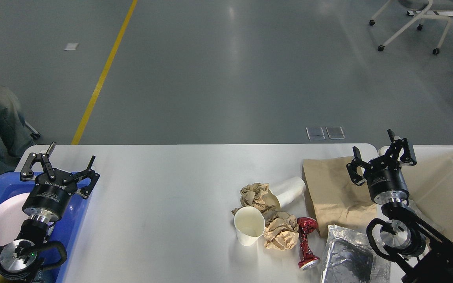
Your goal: Tidy desktop
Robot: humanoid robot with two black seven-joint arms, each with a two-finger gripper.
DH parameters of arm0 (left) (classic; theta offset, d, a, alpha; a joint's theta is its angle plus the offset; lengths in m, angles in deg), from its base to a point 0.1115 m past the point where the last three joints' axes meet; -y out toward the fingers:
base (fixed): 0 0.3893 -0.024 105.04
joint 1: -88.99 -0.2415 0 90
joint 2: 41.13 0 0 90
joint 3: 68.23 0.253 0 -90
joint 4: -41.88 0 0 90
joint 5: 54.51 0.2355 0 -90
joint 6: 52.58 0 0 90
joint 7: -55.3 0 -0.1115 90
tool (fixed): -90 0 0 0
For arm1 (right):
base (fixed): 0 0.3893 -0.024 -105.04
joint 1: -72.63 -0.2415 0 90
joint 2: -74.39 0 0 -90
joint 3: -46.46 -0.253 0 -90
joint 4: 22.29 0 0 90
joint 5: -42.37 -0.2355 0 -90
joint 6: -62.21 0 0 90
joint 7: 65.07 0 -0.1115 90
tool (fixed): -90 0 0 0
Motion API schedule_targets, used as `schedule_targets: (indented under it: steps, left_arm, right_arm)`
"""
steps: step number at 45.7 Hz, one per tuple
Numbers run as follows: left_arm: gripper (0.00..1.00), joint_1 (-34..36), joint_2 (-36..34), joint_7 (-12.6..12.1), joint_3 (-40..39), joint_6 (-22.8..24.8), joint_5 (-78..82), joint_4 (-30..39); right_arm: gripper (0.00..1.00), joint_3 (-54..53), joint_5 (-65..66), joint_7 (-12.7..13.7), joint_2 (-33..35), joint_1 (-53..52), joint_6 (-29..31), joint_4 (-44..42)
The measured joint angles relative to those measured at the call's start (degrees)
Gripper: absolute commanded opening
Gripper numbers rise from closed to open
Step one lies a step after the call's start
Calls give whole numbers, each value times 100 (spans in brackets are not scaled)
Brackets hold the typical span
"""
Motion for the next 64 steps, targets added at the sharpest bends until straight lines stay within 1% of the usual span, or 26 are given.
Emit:
schedule_targets:
  steps: [18,28,37,41,47,54,56,57,60,64]
  left_arm:
    - [96,350,-45,28,30,130,2,-132]
    - [96,677,4,53,-11,132,-82,-591]
    - [96,956,15,11,-39,134,-71,-639]
    - [96,1092,12,31,-33,134,-63,-639]
    - [96,1096,35,50,-17,147,-68,-658]
    - [96,988,94,54,31,166,-48,-950]
    - [96,942,158,84,38,187,-40,-1027]
    - [96,898,243,151,37,230,-36,-1087]
    - [96,877,316,245,32,266,-36,-1139]
    - [96,892,386,317,31,301,-35,-1199]
  right_arm:
    - [100,0,0,0,0,0,0,1]
    - [100,0,0,0,0,0,0,1]
    - [100,0,0,0,0,0,0,1]
    - [100,0,0,0,0,0,0,1]
    - [100,1,0,0,0,0,0,1]
    - [100,1,0,0,0,0,0,1]
    - [100,1,0,0,0,0,0,0]
    - [100,1,0,0,0,0,0,0]
    - [100,1,0,0,0,0,0,-3]
    - [100,1,0,0,0,0,0,-5]
